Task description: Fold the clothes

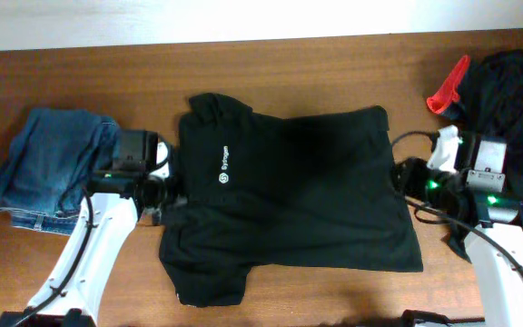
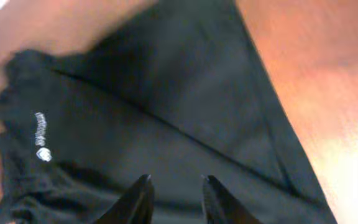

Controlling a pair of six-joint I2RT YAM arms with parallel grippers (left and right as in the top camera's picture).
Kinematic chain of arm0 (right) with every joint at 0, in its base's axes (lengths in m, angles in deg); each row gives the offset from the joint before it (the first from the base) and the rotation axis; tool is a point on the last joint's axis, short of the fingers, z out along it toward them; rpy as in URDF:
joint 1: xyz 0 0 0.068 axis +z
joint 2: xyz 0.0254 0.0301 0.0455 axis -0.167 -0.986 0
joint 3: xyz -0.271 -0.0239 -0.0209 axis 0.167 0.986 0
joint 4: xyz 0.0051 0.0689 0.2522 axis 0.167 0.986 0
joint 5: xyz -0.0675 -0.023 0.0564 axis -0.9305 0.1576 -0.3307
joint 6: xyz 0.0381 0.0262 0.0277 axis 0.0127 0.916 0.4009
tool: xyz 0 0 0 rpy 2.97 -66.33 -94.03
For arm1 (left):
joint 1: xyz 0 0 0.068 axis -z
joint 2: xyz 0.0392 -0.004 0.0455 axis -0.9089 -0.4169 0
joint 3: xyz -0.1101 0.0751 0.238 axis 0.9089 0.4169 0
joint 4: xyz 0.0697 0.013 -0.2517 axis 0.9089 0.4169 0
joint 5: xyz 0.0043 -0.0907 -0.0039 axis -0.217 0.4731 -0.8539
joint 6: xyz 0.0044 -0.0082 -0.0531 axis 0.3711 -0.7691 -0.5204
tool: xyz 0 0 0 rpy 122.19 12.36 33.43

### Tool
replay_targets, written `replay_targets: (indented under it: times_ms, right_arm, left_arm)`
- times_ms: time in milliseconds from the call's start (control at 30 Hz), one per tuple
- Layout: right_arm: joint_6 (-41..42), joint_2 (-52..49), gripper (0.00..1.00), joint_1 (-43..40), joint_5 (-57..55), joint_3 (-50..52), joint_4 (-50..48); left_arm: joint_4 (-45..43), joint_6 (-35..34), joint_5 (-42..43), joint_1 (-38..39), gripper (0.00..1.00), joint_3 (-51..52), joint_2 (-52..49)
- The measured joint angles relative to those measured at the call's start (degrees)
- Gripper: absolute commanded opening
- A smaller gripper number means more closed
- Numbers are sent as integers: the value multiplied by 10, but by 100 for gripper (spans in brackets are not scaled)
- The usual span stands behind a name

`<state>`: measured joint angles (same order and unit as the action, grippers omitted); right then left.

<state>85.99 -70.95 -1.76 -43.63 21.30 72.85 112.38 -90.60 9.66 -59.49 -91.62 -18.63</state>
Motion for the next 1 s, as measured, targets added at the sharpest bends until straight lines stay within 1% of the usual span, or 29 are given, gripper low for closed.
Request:
replay_targets:
  times_ms: [100,133,233,367,433,600,633,700,767,833,900,1000]
  right_arm:
    - [-11,-30,38,30,5,-4,-69]
    - [-12,-55,38,37,5,-5,-96]
    - [-12,-135,38,43,5,-23,-135]
    - [-13,-266,38,43,8,-90,-144]
    - [-14,-341,34,43,21,-147,-148]
    - [-13,-434,33,43,39,-221,-150]
    - [-12,-444,27,43,37,-225,-150]
    - [-6,-453,20,43,29,-226,-146]
    - [-1,-461,18,43,18,-226,-143]
    - [3,-468,13,43,5,-226,-143]
    - [3,-475,7,43,-10,-226,-144]
    - [7,-486,4,43,-33,-226,-155]
  left_arm:
    - [-84,21,-2,13,5,-3,-6]
    - [-106,29,-3,16,6,-3,-10]
    - [-158,45,-4,25,9,-5,-42]
    - [-183,87,-4,47,10,-8,-107]
    - [-204,106,-4,62,10,-9,-141]
    - [-253,130,-4,92,10,-16,-206]
    - [-257,132,-5,94,9,-16,-213]
    - [-257,134,-8,96,7,-18,-224]
    - [-255,134,-12,96,4,-21,-232]
    - [-246,131,-13,95,1,-28,-236]
    - [-239,131,-14,95,0,-34,-241]
    - [-231,129,-14,95,0,-39,-243]
